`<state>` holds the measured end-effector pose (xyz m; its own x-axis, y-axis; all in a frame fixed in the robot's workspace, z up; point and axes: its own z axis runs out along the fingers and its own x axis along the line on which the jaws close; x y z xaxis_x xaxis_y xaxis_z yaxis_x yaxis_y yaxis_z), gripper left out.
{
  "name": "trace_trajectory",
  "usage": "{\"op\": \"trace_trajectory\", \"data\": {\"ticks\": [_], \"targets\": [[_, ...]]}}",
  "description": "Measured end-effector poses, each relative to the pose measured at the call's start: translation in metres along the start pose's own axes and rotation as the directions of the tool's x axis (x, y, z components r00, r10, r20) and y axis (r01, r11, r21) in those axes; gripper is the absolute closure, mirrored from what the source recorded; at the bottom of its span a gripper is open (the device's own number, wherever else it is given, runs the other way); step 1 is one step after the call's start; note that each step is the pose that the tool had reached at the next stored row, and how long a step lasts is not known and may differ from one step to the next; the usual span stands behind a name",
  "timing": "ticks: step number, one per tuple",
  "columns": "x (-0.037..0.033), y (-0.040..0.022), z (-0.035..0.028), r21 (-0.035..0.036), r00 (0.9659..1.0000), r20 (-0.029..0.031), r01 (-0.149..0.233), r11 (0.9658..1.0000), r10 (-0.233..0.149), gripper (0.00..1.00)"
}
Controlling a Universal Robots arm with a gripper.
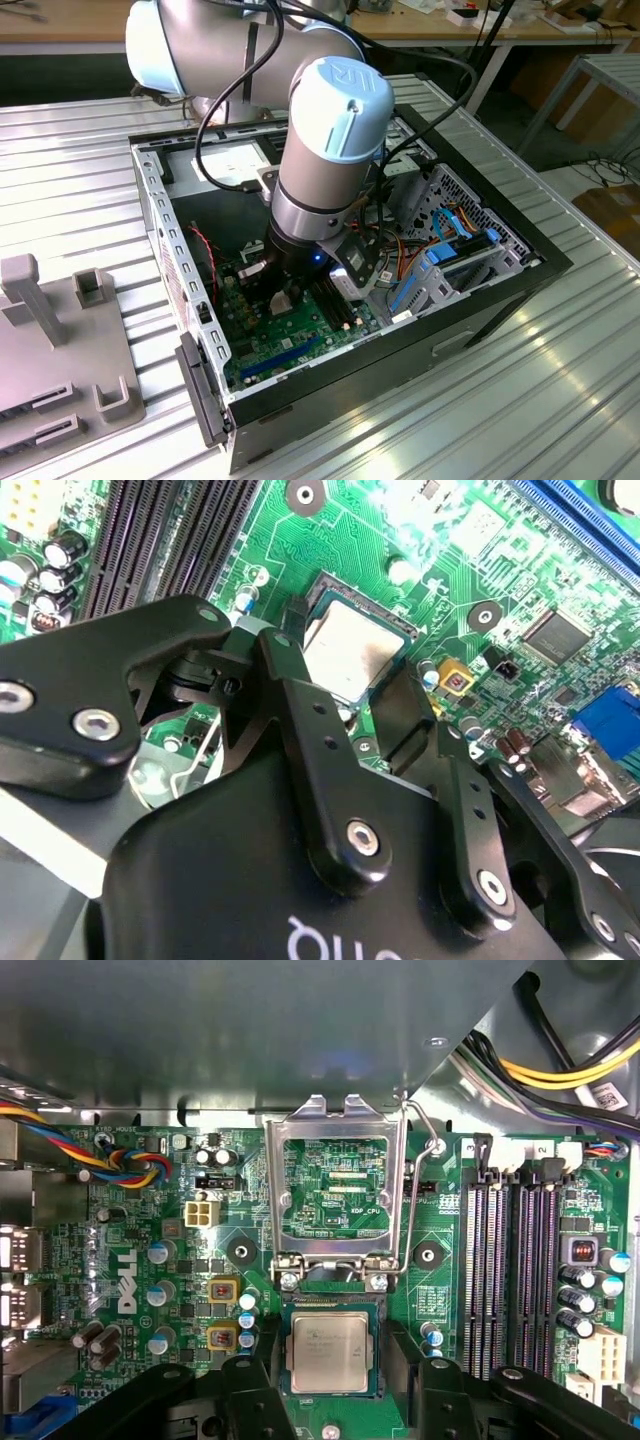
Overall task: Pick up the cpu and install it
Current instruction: 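Place the cpu into insertion slot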
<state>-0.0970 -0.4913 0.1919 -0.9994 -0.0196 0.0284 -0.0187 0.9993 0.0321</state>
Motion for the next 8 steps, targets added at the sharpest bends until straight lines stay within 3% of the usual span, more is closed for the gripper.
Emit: {"op": "trace_trajectory", "data": {"ticks": [8], "targets": [[-0.0055,-0.0001,-0.0001,0.0000,1.0000,0.0000,0.000,1.0000,0.000,0.46]]}}
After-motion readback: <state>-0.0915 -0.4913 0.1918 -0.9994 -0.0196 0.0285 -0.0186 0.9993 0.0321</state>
